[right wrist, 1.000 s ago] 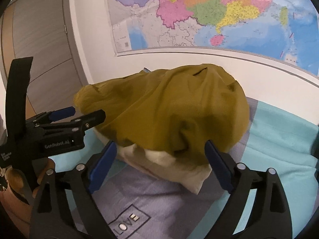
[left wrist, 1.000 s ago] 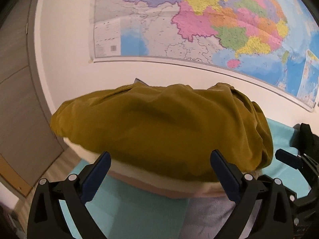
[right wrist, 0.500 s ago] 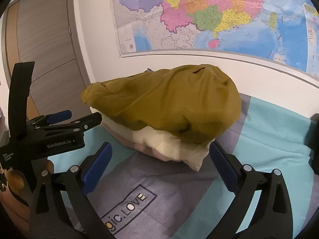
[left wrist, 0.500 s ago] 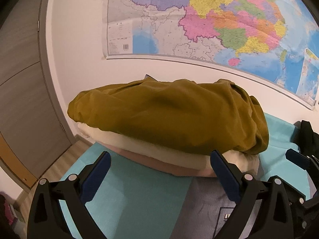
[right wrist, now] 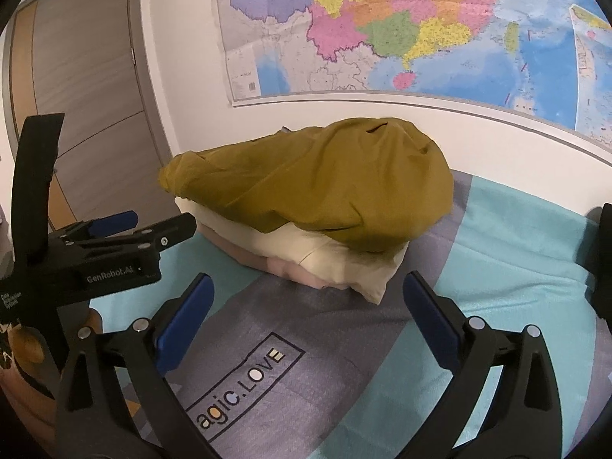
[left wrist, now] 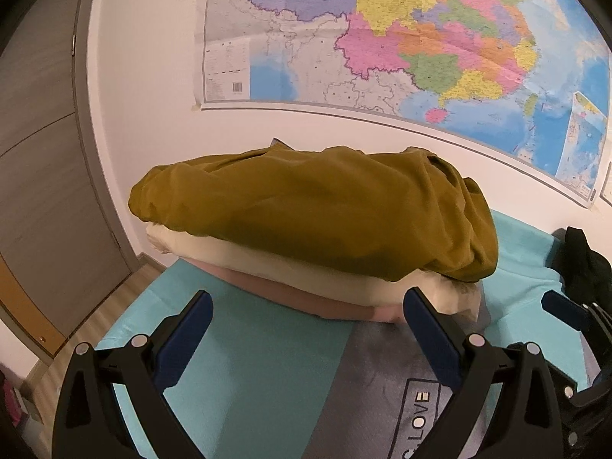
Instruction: Fold large clothes
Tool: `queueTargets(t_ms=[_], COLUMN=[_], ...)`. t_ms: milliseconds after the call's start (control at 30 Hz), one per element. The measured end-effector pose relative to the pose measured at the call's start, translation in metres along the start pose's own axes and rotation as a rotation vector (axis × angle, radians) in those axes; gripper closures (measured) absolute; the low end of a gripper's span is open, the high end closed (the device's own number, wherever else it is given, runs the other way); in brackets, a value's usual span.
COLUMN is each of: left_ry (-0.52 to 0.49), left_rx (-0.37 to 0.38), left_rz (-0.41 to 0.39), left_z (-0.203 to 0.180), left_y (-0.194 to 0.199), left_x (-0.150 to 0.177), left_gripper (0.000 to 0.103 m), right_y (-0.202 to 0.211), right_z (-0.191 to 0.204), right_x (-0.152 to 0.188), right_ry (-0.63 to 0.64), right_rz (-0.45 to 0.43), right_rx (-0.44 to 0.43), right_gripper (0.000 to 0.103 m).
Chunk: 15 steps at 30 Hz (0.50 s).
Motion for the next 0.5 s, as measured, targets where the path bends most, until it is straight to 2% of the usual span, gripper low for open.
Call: queueTargets(t_ms=[500], left_ry=[-0.003], left_rx=[-0.001], left_rz=[0.001], left_z=[-0.006], left_y=[0.009], left_x=[0.006], left_gripper=[0.007], right_y=[0.013], right_z=[0.004], right_x=[0.003], right_ry=[0.001], right_rz=[-0.019], right_rx=[-0.002], right_gripper=[0.006])
Point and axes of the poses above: each gripper's, at about its wrist camera, not at the fingertips, and y roughly against the way its jaws point, z to its left, x to its underside, the point moved 3 cm from there along -y, roughly the way its jaws point, and after that the axes turned 14 degrees about -y, right-handed, at the moved point
